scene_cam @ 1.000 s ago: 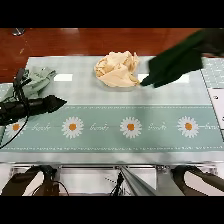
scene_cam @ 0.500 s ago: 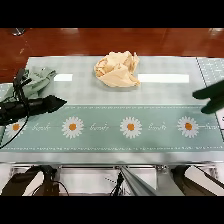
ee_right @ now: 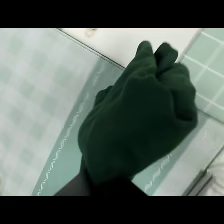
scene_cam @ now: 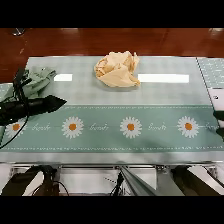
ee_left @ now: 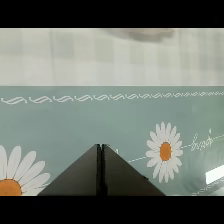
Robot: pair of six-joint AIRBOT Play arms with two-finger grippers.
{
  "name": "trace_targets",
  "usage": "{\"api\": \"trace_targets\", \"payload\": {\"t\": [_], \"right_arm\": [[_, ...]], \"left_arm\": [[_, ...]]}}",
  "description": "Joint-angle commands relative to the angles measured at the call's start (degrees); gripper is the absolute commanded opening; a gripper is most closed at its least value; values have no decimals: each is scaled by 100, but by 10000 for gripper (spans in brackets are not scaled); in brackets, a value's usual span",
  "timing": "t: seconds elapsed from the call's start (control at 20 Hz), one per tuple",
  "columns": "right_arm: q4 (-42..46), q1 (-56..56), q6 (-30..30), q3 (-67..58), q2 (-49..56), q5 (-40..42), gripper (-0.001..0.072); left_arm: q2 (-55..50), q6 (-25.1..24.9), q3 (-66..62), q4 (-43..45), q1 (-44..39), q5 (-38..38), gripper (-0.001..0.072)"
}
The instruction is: Fold the shirts.
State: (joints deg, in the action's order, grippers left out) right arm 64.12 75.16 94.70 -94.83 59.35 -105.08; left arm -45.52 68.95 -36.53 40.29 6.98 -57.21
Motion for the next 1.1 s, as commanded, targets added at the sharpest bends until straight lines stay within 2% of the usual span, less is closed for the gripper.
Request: {"api": "trace_targets", "payload": {"t": [0.0,0.1,0.25,0.45,0.5,0.55,0.6,0.65,0.8,0.9,0.95,1.0,1.05], "right_arm": [[-177,820,-87,1040,-522,-105,19],[122,1091,-20,1764,-920,-24,19],[1349,1484,393,2511,-1537,162,20],[3012,1609,1021,2686,-2031,367,21],[3241,1609,1191,2686,-2035,345,48],[3316,1609,1248,2686,-2035,306,280],[3189,1609,1139,2686,-2035,306,655],[3038,1609,1021,2686,-2035,334,633],[2643,1609,804,2675,-2035,463,633],[1655,1609,452,2564,-2035,920,627],[1034,1609,479,2470,-2017,1287,591],[201,1609,490,2315,-1912,1646,401],[-791,1554,437,2155,-1727,1969,289]], "left_arm": [[-2,-39,2,0,0,70,17],[-2,-39,2,2,0,70,17],[-2,-35,2,0,0,63,17],[-2,-37,2,0,0,70,17],[-2,-42,2,2,0,101,17],[-2,-39,2,2,0,144,17],[-2,-39,2,0,0,197,17],[-2,-39,2,0,2,245,17],[-2,-37,-4,-2,2,380,17],[-22,-35,-101,2,11,479,16],[-72,-35,-267,2,39,459,16],[-144,-35,-507,2,66,422,16],[-245,-35,-850,2,68,407,16]]}}
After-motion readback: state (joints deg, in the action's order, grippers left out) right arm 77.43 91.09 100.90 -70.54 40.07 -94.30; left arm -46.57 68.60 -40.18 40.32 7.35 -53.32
